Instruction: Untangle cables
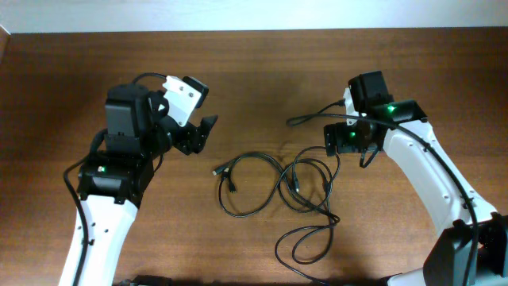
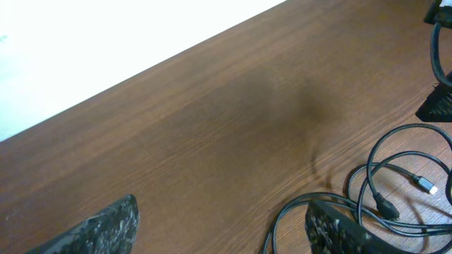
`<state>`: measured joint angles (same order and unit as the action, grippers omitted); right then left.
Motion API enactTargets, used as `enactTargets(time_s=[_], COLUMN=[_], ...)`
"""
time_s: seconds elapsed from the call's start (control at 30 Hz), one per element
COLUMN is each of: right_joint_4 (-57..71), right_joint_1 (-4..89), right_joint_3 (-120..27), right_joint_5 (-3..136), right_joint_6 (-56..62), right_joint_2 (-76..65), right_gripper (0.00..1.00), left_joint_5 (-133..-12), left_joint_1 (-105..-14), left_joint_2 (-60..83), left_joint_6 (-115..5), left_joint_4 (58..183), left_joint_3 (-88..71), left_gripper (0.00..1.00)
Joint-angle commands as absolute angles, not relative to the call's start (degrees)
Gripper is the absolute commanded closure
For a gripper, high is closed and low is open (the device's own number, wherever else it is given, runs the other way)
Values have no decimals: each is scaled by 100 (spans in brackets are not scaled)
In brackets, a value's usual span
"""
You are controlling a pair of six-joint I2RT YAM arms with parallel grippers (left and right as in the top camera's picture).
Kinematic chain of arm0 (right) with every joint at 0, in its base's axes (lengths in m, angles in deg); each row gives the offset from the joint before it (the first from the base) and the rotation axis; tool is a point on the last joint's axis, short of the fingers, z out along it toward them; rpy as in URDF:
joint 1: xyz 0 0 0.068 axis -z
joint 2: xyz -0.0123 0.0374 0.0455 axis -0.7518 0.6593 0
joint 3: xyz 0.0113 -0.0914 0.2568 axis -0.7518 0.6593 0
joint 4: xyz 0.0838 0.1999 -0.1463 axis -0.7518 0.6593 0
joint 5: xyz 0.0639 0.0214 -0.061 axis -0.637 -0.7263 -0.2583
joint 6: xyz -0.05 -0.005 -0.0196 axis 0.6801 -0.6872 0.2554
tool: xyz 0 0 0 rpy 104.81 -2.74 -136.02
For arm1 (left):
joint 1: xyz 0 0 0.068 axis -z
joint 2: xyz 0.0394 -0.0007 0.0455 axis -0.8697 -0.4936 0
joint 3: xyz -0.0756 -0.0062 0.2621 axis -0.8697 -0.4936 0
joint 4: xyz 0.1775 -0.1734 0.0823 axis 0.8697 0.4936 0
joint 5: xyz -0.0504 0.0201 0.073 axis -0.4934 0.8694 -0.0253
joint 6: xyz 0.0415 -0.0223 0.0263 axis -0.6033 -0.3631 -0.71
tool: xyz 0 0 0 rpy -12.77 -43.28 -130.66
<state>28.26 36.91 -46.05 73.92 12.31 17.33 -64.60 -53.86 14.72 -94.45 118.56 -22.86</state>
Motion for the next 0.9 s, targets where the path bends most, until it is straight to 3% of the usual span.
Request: enactTargets(time_s=[0.0,0.1,0.13,0.17,0.23,0.27,0.3,0.47,0.5,0.63,0.87], right_joint_4=[2796,2747,2721,2721,2693,2627,2518,1969,1963,2588,4629], right_joint_1=[3713,3711,3711,3711,3709,3709,3709,3646,3565,3482,3484], right_joint_3=[-4347,-4096,-4028,-3998,-3950,-3901,-3834,-3438,-3445,-4472,-9689], right_joint_5=[7079,6754,6754,6749,6622,6494,6314,5726,5696,5191,5193], right_joint_6=[1257,1255,1255,1255,1257,1257,1255,1253,1233,1235,1362], right_joint_2=[1849,1942,1942,1947,1949,1951,1953,1953,1951,1569,1217], right_gripper=[11,16,22,35,40,51,75,85,96,96,96], left_joint_5=[-6443,-6443,-6445,-6445,-6445,-6445,-6447,-6491,-6493,-6491,-6622], left_joint_1=[-5421,-5421,-5421,-5421,-5421,-5421,-5421,-5421,-5421,-5421,-5421], left_joint_2=[1547,1547,1547,1547,1547,1547,1547,1547,1547,1547,1547], left_joint_6=[-9338,-9338,-9338,-9338,-9338,-9338,-9338,-9338,-9338,-9338,-9340], left_joint_4=[11862,11864,11864,11875,11884,11884,11886,11891,11891,11963,12015], left_joint_3=[-2240,-2240,-2240,-2240,-2240,-2240,-2240,-2240,-2240,-2240,-2245], left_gripper=[24,23,23,23,23,23,23,23,23,24,25])
